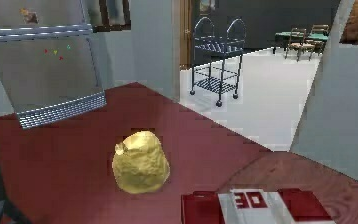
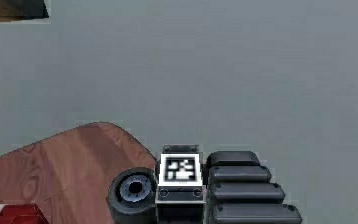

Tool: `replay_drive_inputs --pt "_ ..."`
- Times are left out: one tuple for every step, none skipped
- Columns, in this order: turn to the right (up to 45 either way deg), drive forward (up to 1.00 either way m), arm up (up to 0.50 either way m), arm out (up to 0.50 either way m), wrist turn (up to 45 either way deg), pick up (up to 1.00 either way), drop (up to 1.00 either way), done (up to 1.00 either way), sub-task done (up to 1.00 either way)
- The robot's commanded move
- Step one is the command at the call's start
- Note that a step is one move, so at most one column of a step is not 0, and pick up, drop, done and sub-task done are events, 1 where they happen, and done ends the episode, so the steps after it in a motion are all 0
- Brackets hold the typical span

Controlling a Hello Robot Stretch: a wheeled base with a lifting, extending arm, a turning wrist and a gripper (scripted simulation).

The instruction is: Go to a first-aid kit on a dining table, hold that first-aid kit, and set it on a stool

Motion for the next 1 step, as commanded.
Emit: replay_drive_inputs --pt "-33.0 0.0 0.0 0.0 0.0 0.0 0.0 0.0 0.0"
